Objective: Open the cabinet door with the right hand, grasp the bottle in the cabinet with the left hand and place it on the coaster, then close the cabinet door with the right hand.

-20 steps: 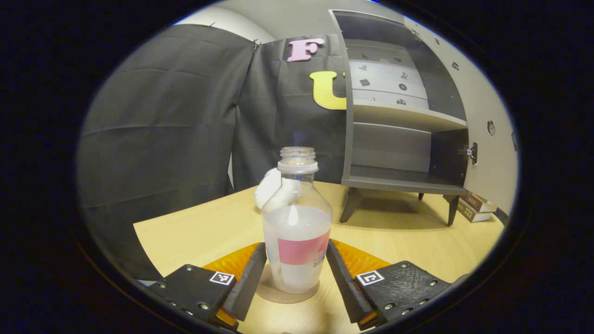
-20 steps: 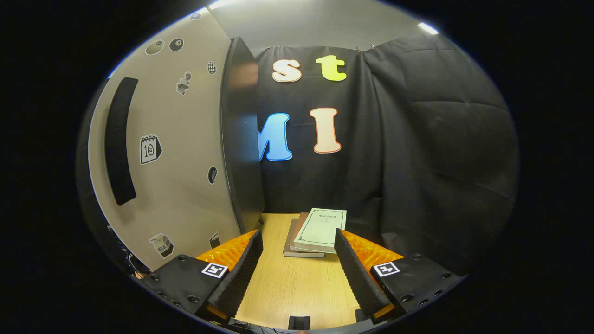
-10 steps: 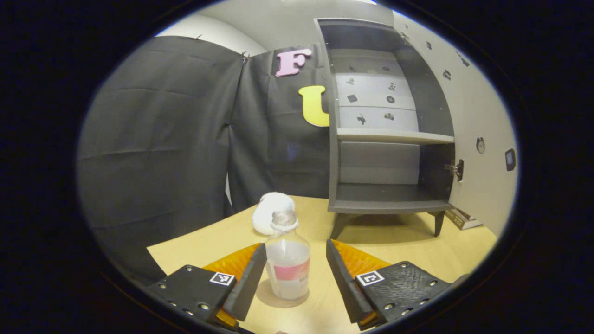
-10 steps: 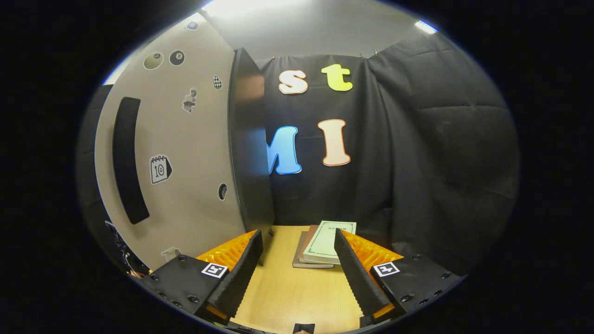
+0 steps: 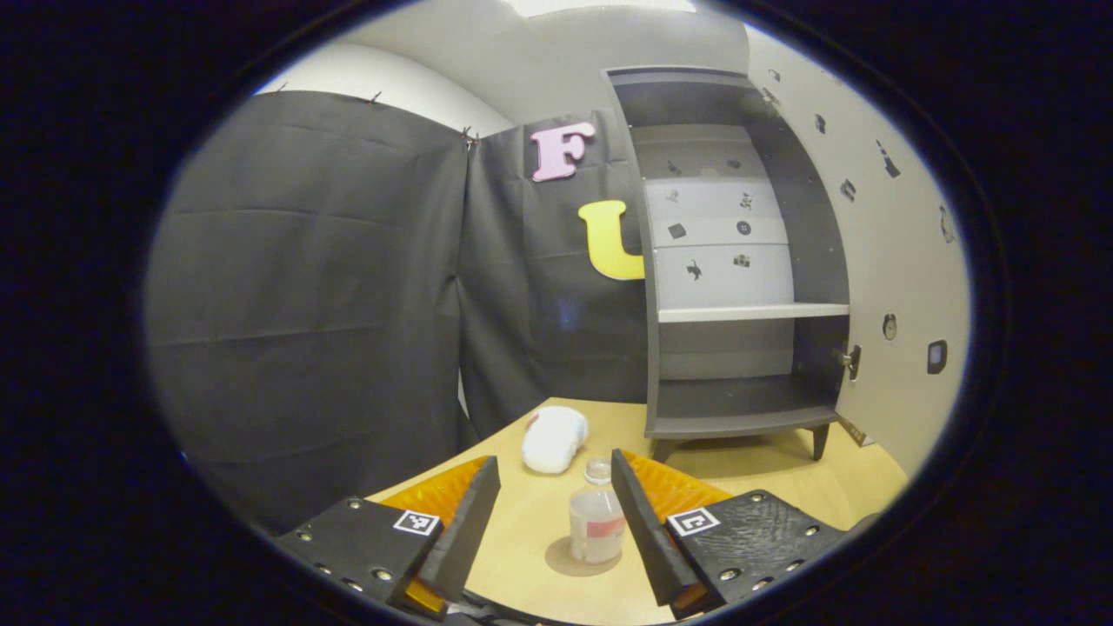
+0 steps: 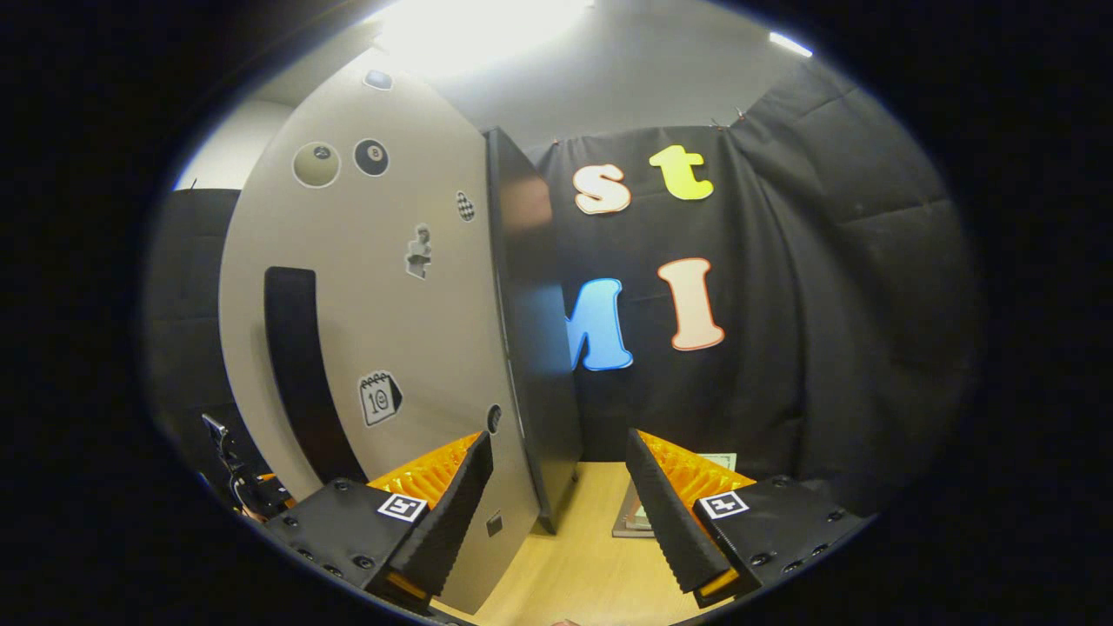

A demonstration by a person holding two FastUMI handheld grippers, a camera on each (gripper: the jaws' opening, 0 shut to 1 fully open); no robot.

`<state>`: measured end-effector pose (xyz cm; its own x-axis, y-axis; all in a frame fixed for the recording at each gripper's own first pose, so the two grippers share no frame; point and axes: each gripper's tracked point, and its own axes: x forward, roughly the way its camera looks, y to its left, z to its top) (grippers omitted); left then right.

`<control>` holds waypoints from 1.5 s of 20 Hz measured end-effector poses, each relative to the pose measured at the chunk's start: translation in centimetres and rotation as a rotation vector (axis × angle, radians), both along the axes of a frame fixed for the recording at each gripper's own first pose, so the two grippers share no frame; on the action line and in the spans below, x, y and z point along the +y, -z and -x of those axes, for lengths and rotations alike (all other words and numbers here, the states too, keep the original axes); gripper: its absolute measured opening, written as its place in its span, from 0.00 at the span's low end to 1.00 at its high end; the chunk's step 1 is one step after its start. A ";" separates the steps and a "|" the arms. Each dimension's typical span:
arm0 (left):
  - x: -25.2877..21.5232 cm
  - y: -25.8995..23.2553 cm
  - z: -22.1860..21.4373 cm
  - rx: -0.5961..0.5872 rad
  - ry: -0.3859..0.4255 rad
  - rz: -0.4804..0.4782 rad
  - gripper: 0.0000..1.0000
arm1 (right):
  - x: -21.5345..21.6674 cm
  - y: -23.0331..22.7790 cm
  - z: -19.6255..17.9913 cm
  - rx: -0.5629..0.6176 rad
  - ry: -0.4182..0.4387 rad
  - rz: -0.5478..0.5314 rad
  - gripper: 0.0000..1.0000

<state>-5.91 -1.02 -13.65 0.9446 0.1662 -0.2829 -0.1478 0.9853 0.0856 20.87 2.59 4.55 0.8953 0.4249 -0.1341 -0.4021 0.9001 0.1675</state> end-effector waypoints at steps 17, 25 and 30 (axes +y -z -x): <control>5.6 -3.7 -7.5 -0.083 0.107 0.023 0.78 | 10.2 -2.1 0.4 -0.073 -0.099 0.077 0.84; 8.1 -2.7 -9.4 -0.076 0.131 0.053 0.78 | 15.9 -2.2 -0.4 -0.053 -0.158 0.016 0.84; 10.1 -2.7 -10.2 -0.086 0.131 0.060 0.78 | 17.7 -2.2 -1.3 -0.062 -0.129 0.013 0.84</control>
